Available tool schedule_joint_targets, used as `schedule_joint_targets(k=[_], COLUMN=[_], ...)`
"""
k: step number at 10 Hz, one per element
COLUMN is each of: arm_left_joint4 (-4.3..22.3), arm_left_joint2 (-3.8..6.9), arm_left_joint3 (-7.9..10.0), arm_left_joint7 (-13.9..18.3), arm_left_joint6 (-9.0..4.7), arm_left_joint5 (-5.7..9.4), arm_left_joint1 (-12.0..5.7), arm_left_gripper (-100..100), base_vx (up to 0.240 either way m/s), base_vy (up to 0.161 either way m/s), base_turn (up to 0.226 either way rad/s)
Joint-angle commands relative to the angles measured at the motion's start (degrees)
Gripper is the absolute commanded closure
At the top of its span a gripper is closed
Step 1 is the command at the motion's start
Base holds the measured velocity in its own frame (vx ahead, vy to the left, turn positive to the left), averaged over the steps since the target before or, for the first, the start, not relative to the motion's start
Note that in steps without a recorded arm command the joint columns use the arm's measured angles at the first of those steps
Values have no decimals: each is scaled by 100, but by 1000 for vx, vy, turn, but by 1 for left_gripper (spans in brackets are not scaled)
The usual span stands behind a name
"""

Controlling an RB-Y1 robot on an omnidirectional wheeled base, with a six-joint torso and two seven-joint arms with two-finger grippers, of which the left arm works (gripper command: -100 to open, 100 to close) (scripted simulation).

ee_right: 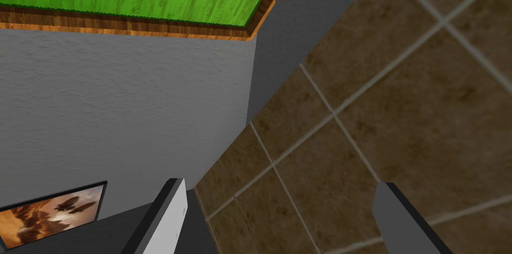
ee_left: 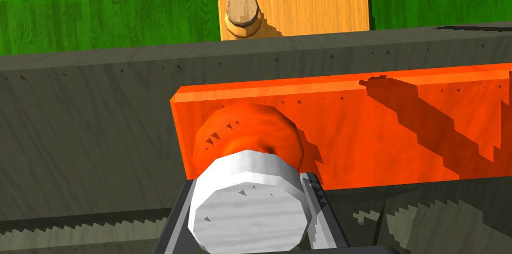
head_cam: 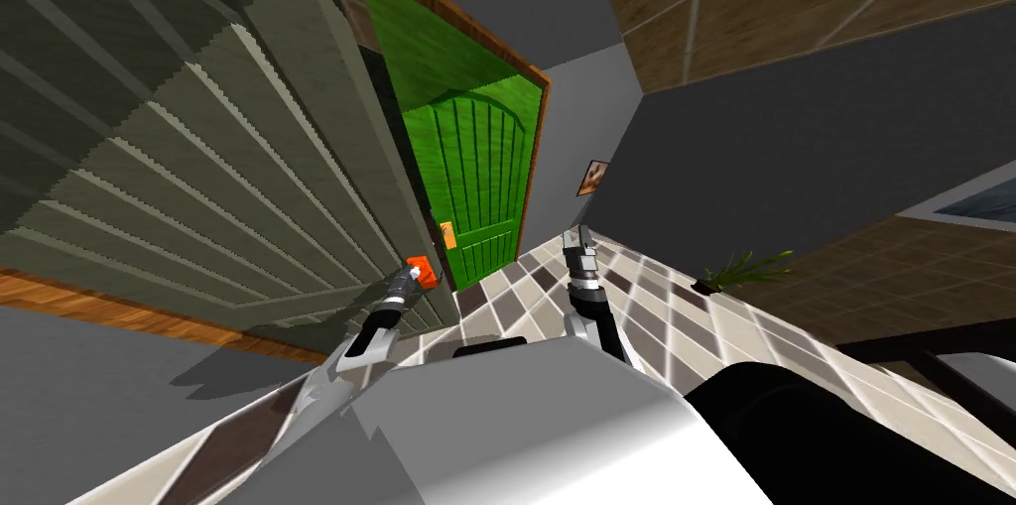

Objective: Pull the door open

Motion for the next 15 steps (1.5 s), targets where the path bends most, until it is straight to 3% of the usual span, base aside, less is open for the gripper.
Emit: schedule_joint_targets(k=[1, 7, 8, 9, 15], arm_left_joint4=[-57, -311, -212, -250, -405], arm_left_joint2=[84, 520, 498, 608, 1037], arm_left_joint3=[-134, -532, -473, -560, -799], arm_left_joint7=[93, 468, 429, 522, 851], arm_left_joint6=[-58, -371, -349, -459, -872], arm_left_joint5=[-1, 32, 31, 29, 40], arm_left_joint1=[127, 480, 435, 542, 881], arm_left_gripper=[100, 100, 100, 100, 100], base_vx=[-230, -250, -105, -153, -213], base_vy=[105, 92, 55, 38, 87], base_turn=[-177, -144, -40, -137, -138])
